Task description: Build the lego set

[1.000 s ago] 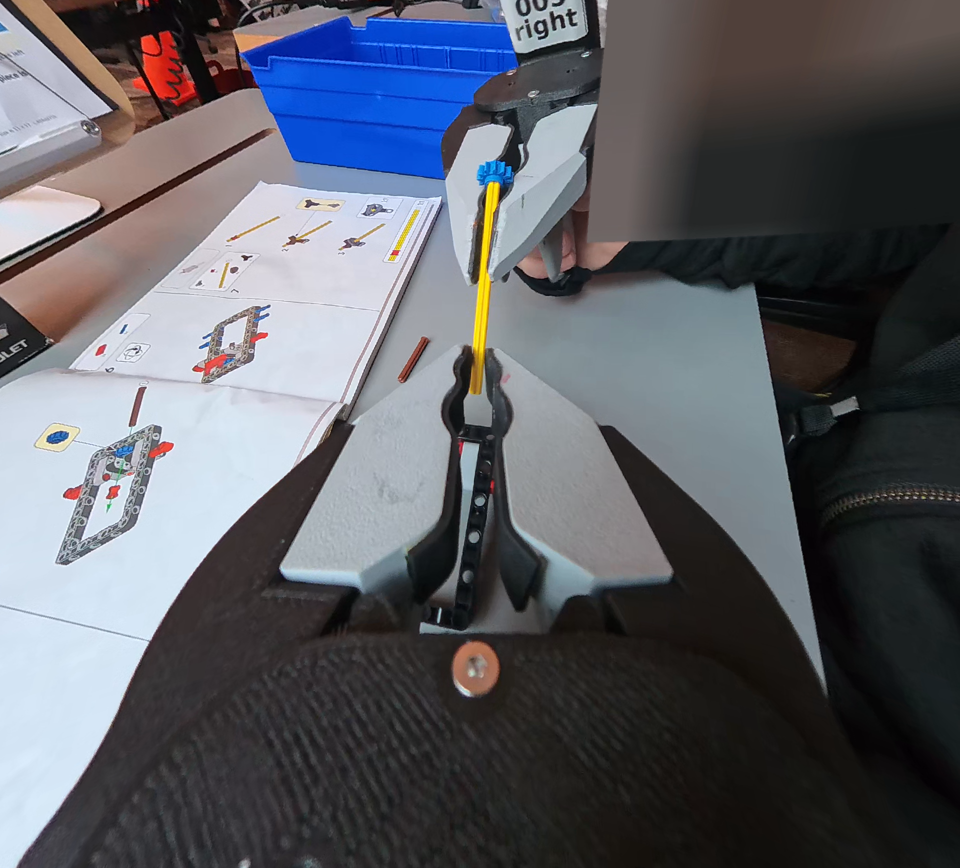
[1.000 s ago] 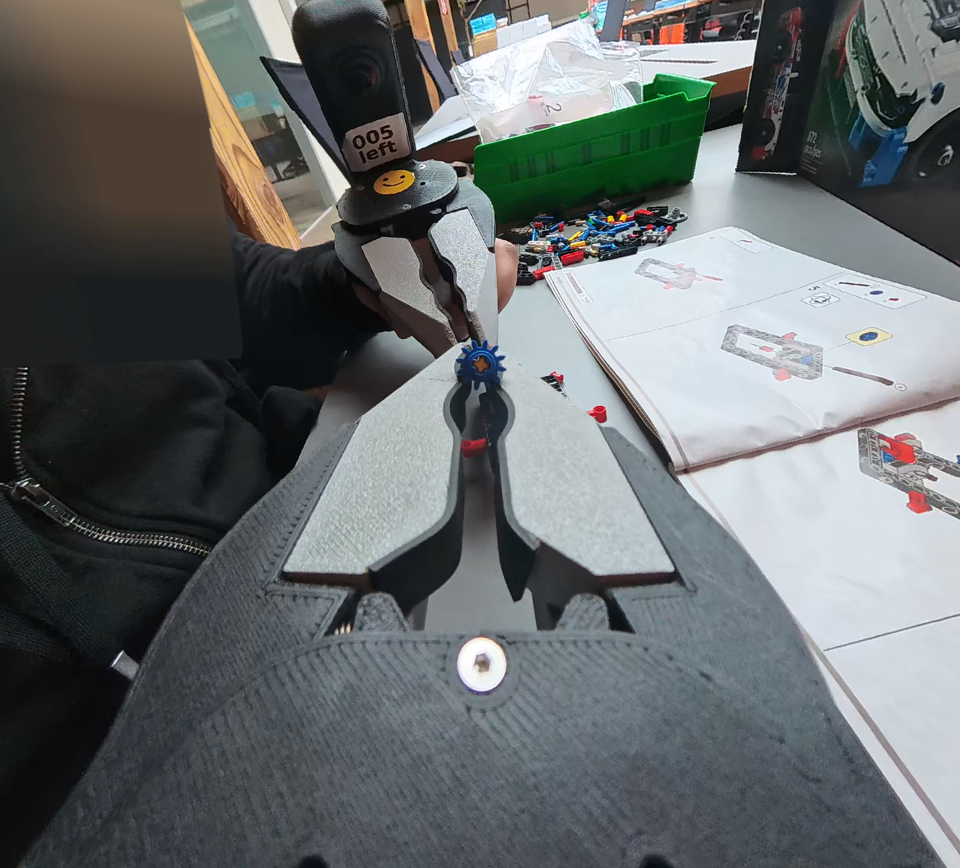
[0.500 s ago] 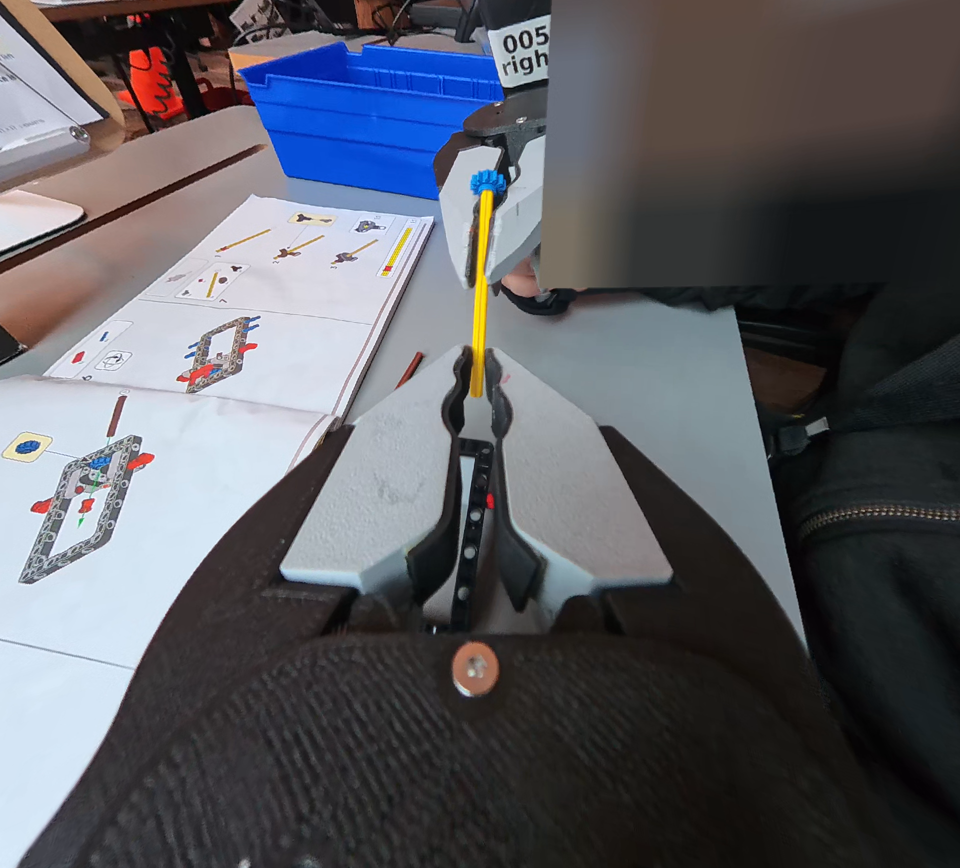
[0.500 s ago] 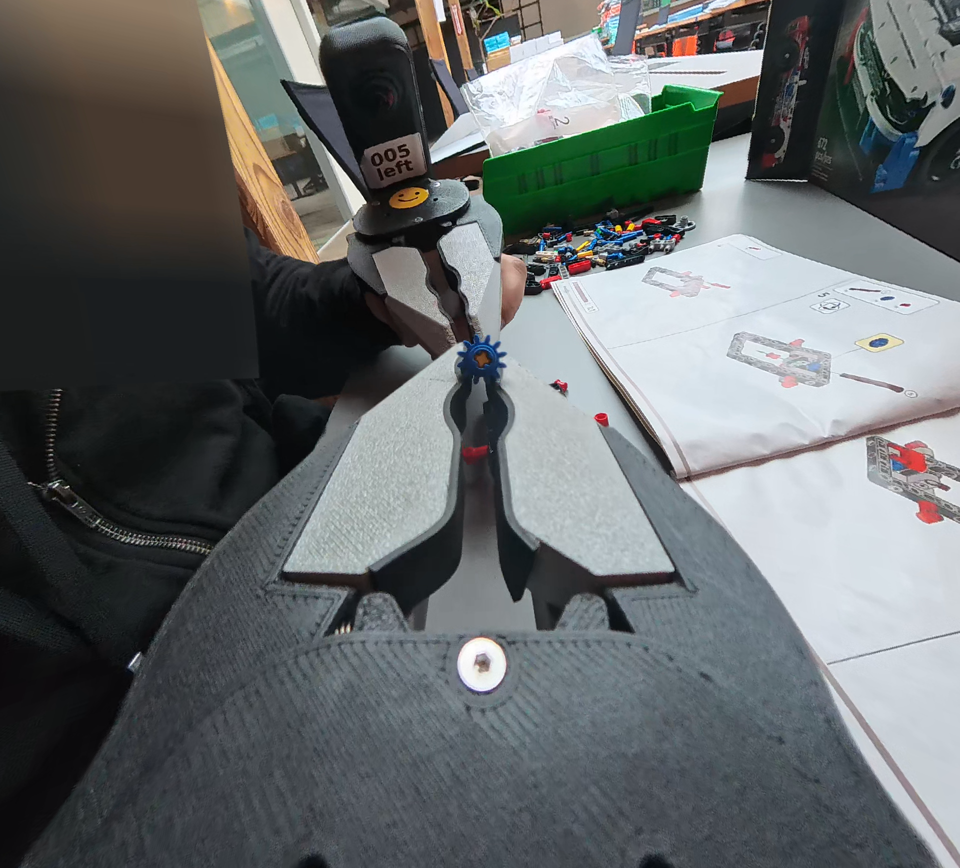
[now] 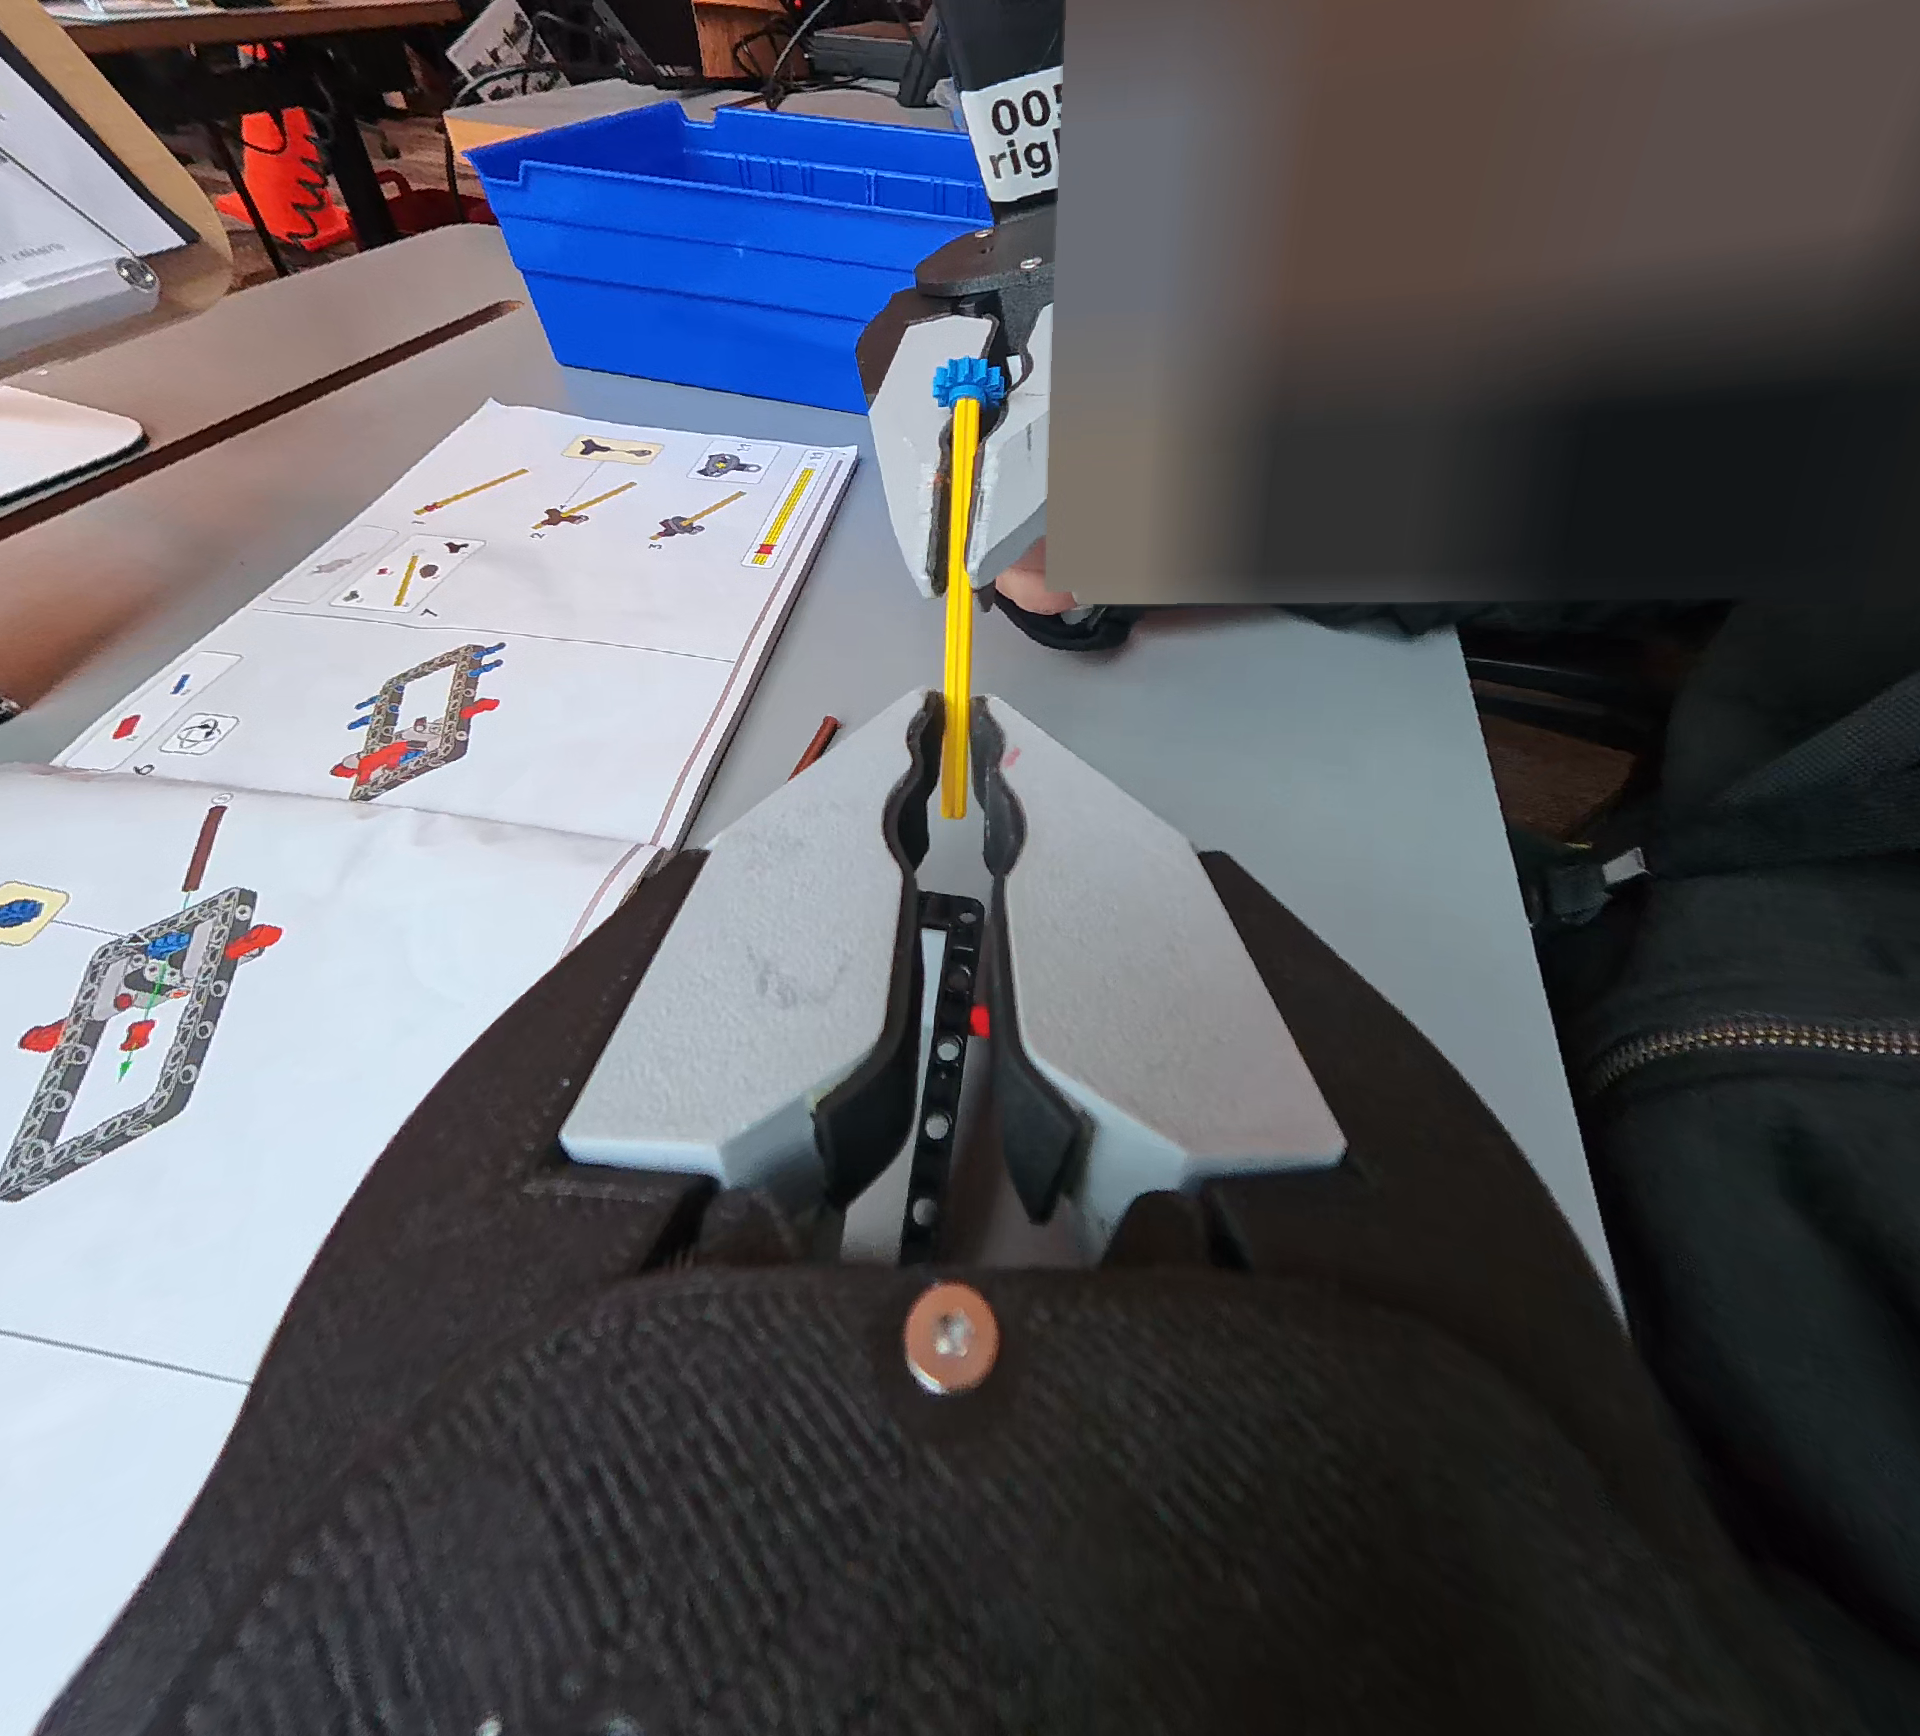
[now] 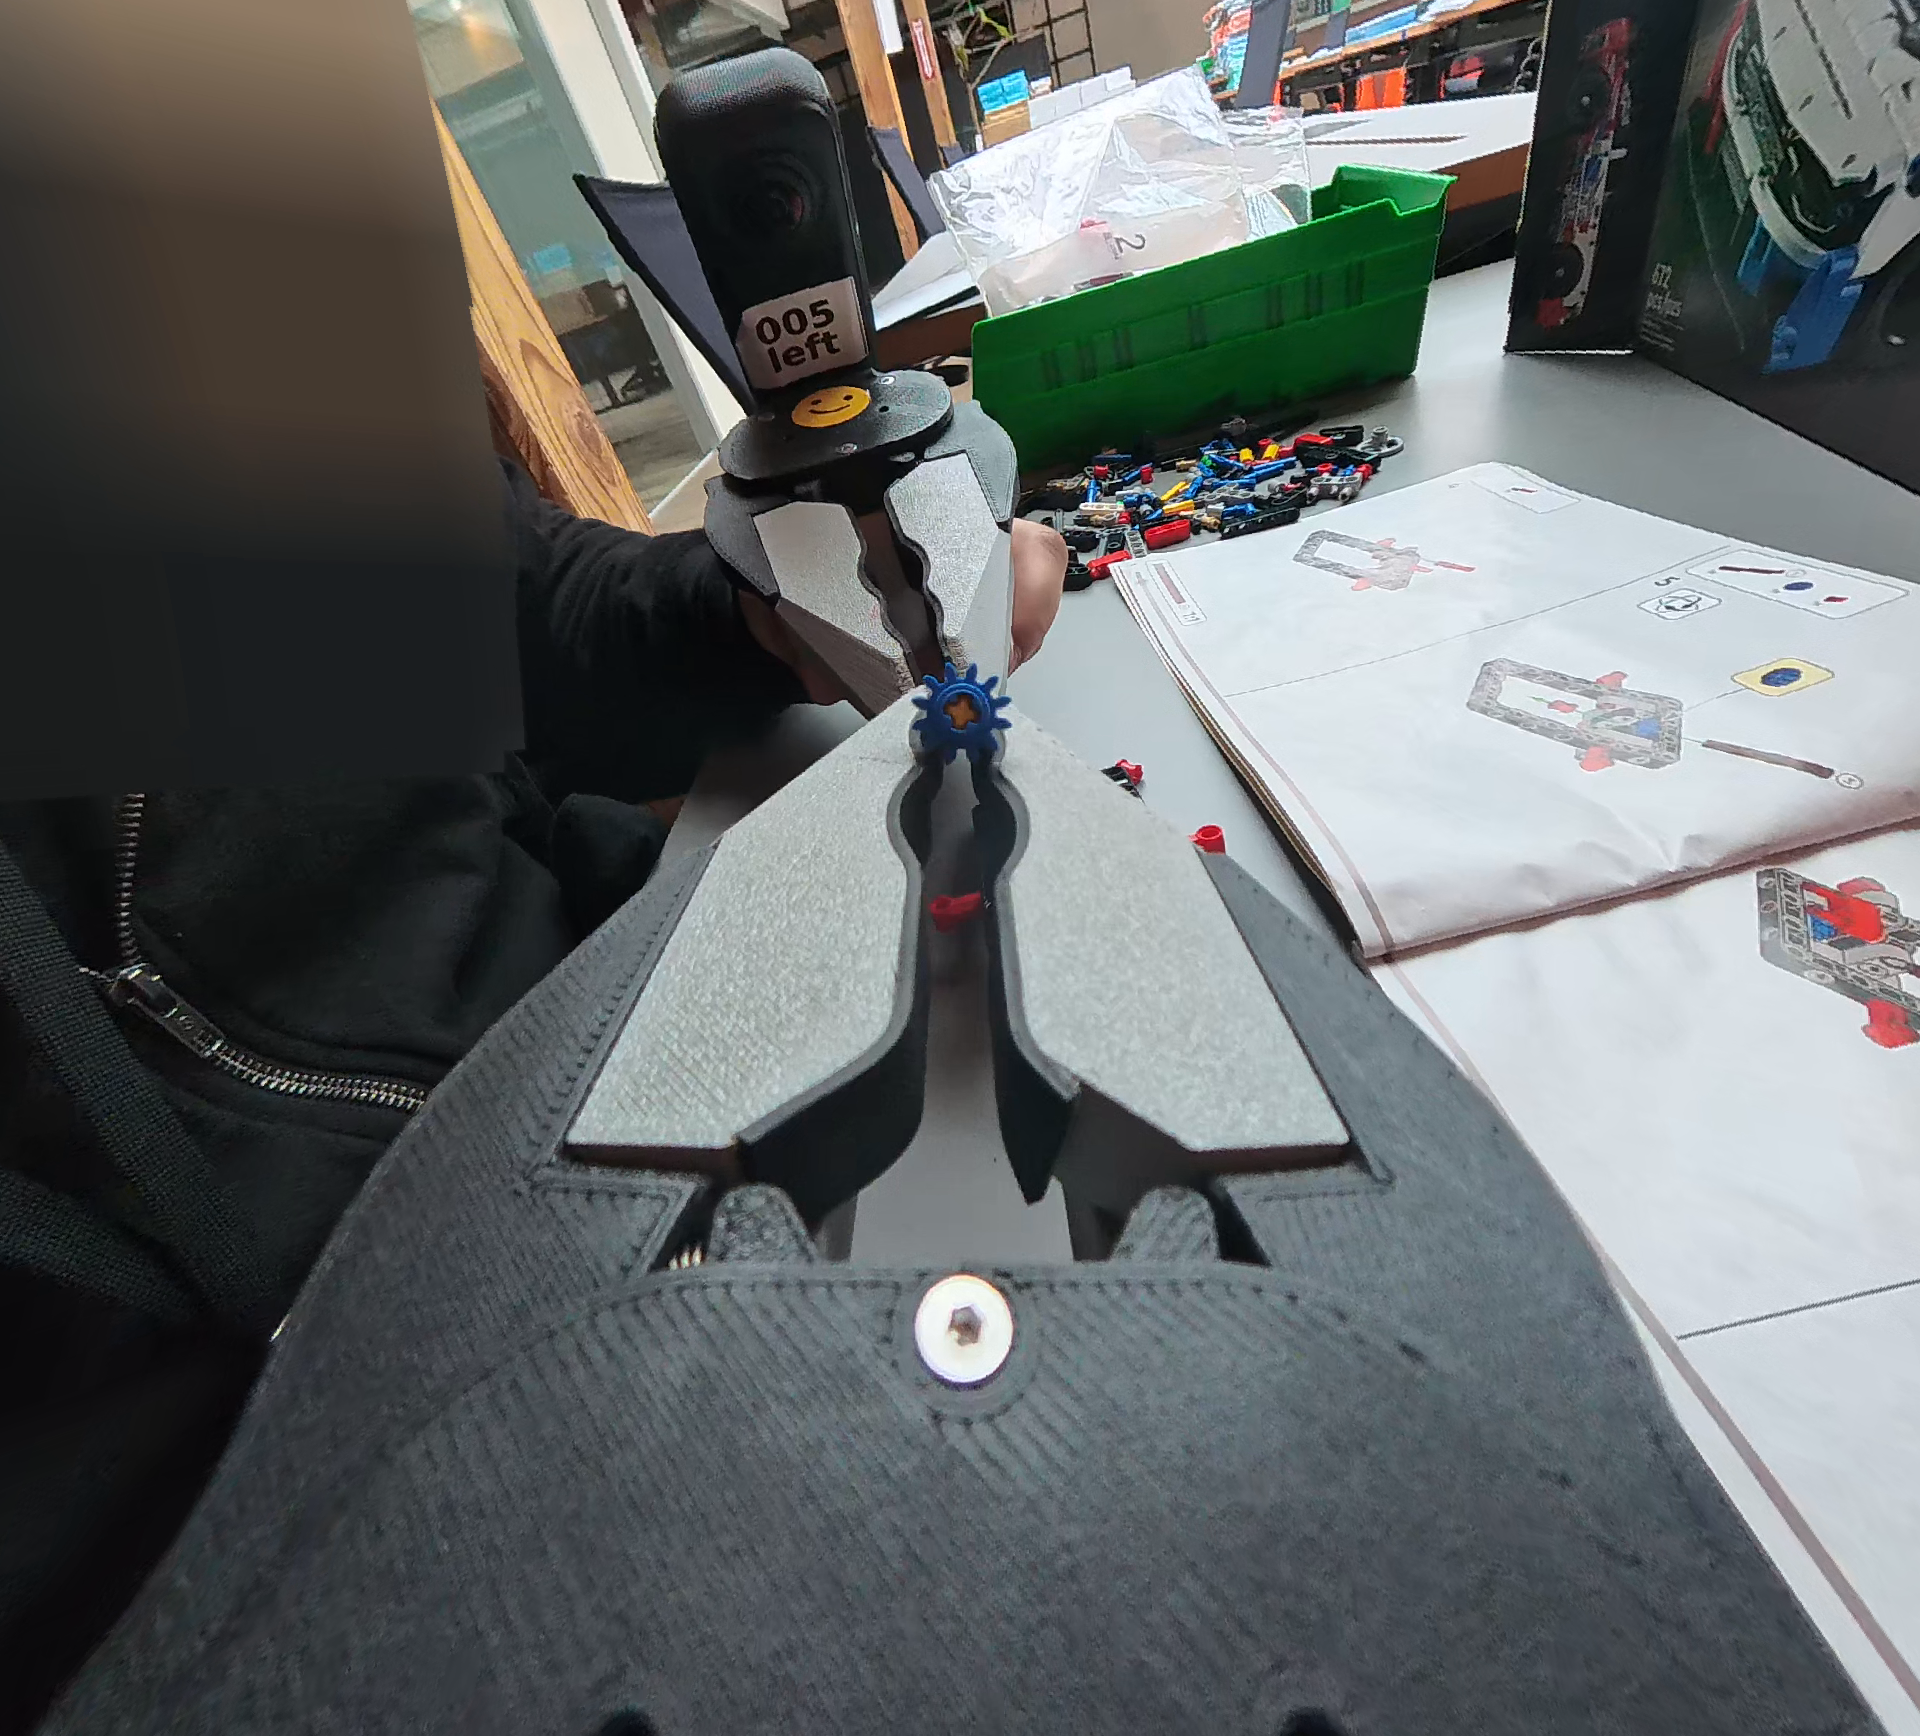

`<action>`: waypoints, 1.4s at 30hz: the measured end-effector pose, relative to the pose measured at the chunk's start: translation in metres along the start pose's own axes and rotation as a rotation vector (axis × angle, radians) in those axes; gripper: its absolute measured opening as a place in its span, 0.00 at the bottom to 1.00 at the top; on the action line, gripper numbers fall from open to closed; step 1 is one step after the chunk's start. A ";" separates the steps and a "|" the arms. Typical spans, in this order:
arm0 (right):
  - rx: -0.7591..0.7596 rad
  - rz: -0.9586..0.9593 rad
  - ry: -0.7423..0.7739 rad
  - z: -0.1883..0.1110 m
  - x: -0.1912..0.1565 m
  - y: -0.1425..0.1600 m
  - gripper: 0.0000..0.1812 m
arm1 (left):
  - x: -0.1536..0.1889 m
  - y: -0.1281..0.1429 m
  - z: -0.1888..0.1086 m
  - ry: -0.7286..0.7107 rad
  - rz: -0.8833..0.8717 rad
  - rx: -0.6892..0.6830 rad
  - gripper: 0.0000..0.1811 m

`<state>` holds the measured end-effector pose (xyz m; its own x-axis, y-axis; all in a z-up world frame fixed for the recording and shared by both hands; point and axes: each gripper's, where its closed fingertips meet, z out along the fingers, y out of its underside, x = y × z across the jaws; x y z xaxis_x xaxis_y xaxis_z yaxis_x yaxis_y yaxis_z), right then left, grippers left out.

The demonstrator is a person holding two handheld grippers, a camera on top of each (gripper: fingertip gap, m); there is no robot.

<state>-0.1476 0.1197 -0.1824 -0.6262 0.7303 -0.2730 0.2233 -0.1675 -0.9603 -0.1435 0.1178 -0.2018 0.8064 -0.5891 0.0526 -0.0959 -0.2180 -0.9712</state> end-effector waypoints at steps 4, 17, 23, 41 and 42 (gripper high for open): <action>-0.026 0.001 0.014 0.002 0.003 0.005 0.01 | -0.002 0.006 -0.001 -0.007 0.002 -0.031 0.01; -0.526 -0.151 0.373 -0.061 0.052 0.070 0.14 | -0.035 0.069 -0.047 -0.067 0.181 -0.362 0.01; -0.674 -0.199 0.397 -0.065 0.080 0.086 0.14 | -0.034 0.078 -0.048 -0.049 0.187 -0.383 0.01; -0.713 -0.209 0.275 -0.050 0.079 0.097 0.00 | -0.031 0.088 -0.053 -0.039 0.195 -0.439 0.01; -0.713 -0.201 0.265 -0.050 0.077 0.097 0.00 | -0.032 0.088 -0.053 -0.040 0.192 -0.439 0.01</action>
<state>-0.1367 0.1923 -0.2939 -0.5265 0.8501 0.0110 0.6062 0.3844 -0.6963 -0.2084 0.0759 -0.2770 0.7709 -0.6223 -0.1357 -0.4759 -0.4213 -0.7720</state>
